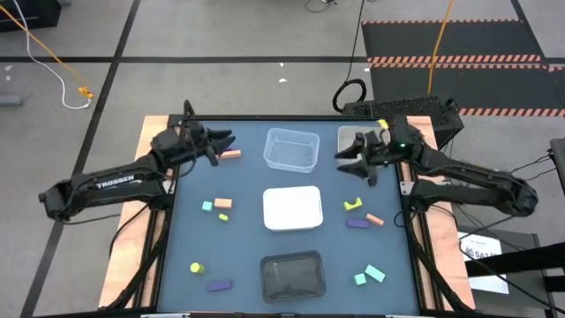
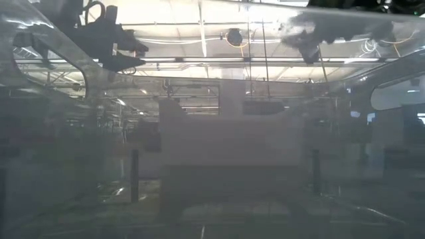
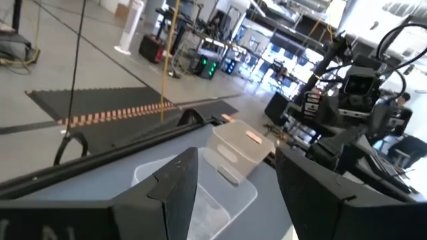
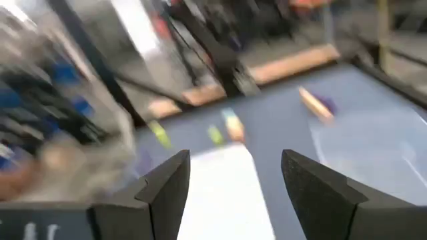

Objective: Sort & place blocks by color
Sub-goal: Put the yellow-green bridge block into the grey bin

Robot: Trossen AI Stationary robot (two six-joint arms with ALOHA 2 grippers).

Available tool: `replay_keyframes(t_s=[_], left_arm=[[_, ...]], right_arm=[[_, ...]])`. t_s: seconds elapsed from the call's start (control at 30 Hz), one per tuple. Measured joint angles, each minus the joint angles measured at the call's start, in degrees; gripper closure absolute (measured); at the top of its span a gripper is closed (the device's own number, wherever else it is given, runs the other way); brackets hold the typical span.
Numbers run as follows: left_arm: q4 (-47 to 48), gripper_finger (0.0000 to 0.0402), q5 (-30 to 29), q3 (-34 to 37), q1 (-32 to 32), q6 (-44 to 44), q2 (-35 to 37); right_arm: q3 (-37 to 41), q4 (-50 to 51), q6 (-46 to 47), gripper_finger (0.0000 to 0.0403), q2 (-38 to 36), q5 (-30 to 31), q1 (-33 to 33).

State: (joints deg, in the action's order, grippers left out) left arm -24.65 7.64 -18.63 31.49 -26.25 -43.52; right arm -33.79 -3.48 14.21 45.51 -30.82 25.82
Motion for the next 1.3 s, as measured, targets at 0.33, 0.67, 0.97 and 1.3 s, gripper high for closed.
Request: replay_keyframes(t_s=[0.33, 0.67, 0.97, 1.3], left_arm=[[-1.98, 0.0201, -0.11, 0.00, -1.72, -1.01, -0.10], [-2.61, 0.0201, -0.11, 0.00, -3.25, -0.57, -0.10], [-1.22, 0.0201, -0.11, 0.00, -4.45, 0.47, -0.10], [1.26, 0.0201, -0.11, 0.00, -4.62, 0.54, -0.08]], right_arm=[[-8.39, 37.66, -9.20, 0.0177, 10.84, 17.16, -12.28], [-8.39, 49.81, -9.16, 0.0177, 20.65, 17.92, -22.16], [-8.39, 47.60, -17.08, 0.0177, 26.60, 28.21, -26.45], [-8.39, 45.28, -19.87, 0.0248, 31.93, 27.90, -27.12]])
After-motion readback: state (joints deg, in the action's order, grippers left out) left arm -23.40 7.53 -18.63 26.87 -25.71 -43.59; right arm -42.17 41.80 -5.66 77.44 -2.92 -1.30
